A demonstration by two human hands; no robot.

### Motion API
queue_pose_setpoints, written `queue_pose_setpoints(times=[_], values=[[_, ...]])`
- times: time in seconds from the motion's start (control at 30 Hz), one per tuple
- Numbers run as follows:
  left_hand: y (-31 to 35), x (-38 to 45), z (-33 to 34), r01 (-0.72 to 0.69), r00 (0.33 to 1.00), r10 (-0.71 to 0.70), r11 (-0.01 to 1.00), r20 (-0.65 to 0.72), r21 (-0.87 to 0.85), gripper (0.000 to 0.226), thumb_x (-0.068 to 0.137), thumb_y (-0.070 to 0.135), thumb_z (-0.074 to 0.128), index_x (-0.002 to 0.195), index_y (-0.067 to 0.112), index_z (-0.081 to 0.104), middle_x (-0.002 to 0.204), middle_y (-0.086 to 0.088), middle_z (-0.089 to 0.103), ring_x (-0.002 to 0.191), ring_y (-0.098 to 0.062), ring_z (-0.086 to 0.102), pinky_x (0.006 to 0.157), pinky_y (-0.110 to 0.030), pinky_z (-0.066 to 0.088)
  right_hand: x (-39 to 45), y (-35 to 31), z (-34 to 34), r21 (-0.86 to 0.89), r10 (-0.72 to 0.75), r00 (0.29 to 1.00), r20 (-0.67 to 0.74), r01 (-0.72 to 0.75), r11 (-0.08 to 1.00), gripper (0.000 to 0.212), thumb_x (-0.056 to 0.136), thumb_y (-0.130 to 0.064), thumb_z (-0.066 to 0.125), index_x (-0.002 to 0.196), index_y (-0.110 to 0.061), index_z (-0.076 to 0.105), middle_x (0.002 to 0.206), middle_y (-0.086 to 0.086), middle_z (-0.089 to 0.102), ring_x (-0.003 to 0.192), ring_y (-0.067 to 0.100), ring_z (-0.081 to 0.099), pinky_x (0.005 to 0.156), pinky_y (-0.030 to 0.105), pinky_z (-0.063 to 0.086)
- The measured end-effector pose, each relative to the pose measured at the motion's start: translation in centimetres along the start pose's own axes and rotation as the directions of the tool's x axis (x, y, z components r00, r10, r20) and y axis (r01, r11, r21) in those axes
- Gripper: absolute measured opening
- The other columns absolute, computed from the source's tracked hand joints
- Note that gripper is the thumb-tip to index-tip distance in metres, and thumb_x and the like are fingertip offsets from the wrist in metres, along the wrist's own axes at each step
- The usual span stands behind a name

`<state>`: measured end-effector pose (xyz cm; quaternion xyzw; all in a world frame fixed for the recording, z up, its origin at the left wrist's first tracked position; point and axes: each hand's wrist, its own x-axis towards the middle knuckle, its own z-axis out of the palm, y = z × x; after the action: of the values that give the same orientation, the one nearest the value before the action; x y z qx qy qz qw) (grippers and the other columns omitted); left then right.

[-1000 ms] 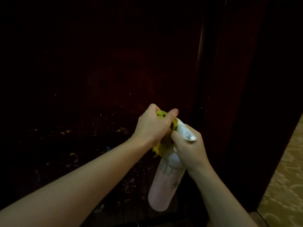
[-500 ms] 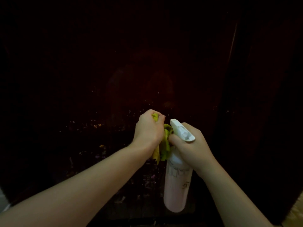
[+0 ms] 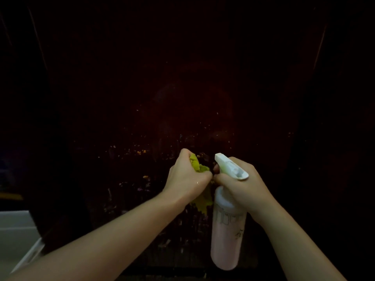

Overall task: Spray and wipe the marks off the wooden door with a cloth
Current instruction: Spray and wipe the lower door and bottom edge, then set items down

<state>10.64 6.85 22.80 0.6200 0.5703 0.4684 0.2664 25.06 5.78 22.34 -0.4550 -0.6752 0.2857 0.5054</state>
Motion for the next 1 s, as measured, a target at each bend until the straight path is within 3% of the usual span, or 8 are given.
queue_pose_setpoints(times=[0.1, 0.23, 0.33, 0.43, 0.57, 0.77, 0.93, 1.0], values=[[-0.4, 0.1, -0.7, -0.062, 0.997, 0.066, 0.994, -0.037, 0.087, 0.02, 0.083, 0.015, 0.061, 0.083, 0.026, 0.044, 0.078, 0.004, 0.054, 0.062, -0.008, 0.05, 0.04, -0.013, 0.036, 0.4, -0.3, 0.0, 0.01, -0.02, 1.0, -0.022, 0.02, 1.0, 0.015, 0.077, -0.01, 0.067, 0.074, -0.024, 0.065, 0.079, 0.014, 0.067, 0.077, 0.036, 0.064, 0.063, 0.045, 0.051], [-0.9, -0.2, -0.9, -0.115, 0.991, 0.119, 0.991, -0.061, 0.064, 0.022, 0.089, 0.005, 0.052, 0.087, 0.026, 0.048, 0.078, 0.002, 0.059, 0.064, -0.008, 0.057, 0.042, -0.012, 0.042, 0.5, -0.6, 0.3, 0.046, -0.015, 0.998, -0.065, 0.018, 0.999, 0.011, 0.078, -0.012, 0.066, 0.075, -0.023, 0.066, 0.08, 0.015, 0.068, 0.08, 0.036, 0.065, 0.067, 0.052, 0.054], [-1.1, -0.2, -0.8, -0.161, 0.984, 0.167, 0.981, -0.054, 0.106, 0.03, 0.088, 0.0, 0.049, 0.09, 0.029, 0.058, 0.072, 0.009, 0.061, 0.061, -0.004, 0.058, 0.046, -0.009, 0.04, 0.2, -0.5, 0.8, 0.05, 0.009, 0.998, -0.059, -0.007, 0.999, 0.01, 0.078, -0.012, 0.067, 0.074, -0.021, 0.065, 0.079, 0.017, 0.067, 0.071, 0.034, 0.064, 0.061, 0.047, 0.051], [-1.5, -0.3, -0.6, -0.16, 0.984, 0.167, 0.981, -0.064, 0.109, 0.018, 0.088, 0.012, 0.058, 0.075, 0.023, 0.061, 0.061, 0.01, 0.061, 0.058, -0.003, 0.058, 0.046, -0.015, 0.043, 0.1, -0.1, 1.5, 0.032, 0.02, 0.999, -0.034, -0.019, 0.999, 0.009, 0.079, -0.009, 0.067, 0.074, -0.016, 0.064, 0.067, 0.008, 0.061, 0.06, 0.015, 0.054, 0.056, 0.034, 0.043], [-1.7, 0.1, -0.8, -0.144, 0.978, 0.159, 0.983, -0.138, 0.114, 0.037, 0.08, 0.03, 0.063, 0.052, 0.017, 0.043, 0.041, 0.012, 0.044, 0.043, -0.003, 0.044, 0.039, -0.016, 0.032, -0.1, 0.2, 2.3, 0.048, 0.024, 0.999, -0.027, -0.023, 0.999, 0.005, 0.08, -0.007, 0.064, 0.076, -0.007, 0.061, 0.065, 0.0, 0.056, 0.058, 0.01, 0.05, 0.055, 0.029, 0.04], [-1.3, 0.7, -1.6, -0.068, 0.994, 0.073, 0.996, -0.077, 0.062, 0.032, 0.07, 0.039, 0.059, 0.045, 0.021, 0.051, 0.039, 0.009, 0.046, 0.038, -0.004, 0.041, 0.04, -0.024, 0.036, 0.4, -0.3, 3.7, 0.029, 0.004, 0.997, -0.081, -0.002, 1.0, 0.015, 0.078, -0.008, 0.062, 0.065, -0.01, 0.053, 0.06, 0.002, 0.052, 0.058, 0.015, 0.048, 0.056, 0.036, 0.04], [-1.6, 0.6, -2.2, -0.033, 0.999, 0.034, 0.997, -0.015, 0.065, 0.033, 0.071, 0.031, 0.059, 0.044, 0.015, 0.05, 0.04, 0.006, 0.049, 0.039, -0.009, 0.044, 0.04, -0.026, 0.037, 0.9, -1.0, 4.4, -0.072, -0.081, 0.977, -0.198, 0.068, 0.995, 0.019, 0.064, -0.03, 0.053, 0.054, -0.016, 0.046, 0.05, -0.005, 0.05, 0.046, 0.006, 0.044, 0.044, 0.021, 0.034], [-1.9, 0.7, -2.5, -0.021, 0.999, 0.023, 0.995, -0.026, 0.099, 0.031, 0.073, 0.03, 0.06, 0.048, 0.013, 0.051, 0.042, 0.005, 0.051, 0.042, -0.012, 0.049, 0.042, -0.029, 0.042, 1.0, -1.0, 4.7, -0.065, -0.087, 0.973, -0.216, 0.074, 0.995, 0.022, 0.063, -0.029, 0.052, 0.053, -0.012, 0.043, 0.049, 0.0, 0.048, 0.046, 0.007, 0.041, 0.045, 0.026, 0.035]])
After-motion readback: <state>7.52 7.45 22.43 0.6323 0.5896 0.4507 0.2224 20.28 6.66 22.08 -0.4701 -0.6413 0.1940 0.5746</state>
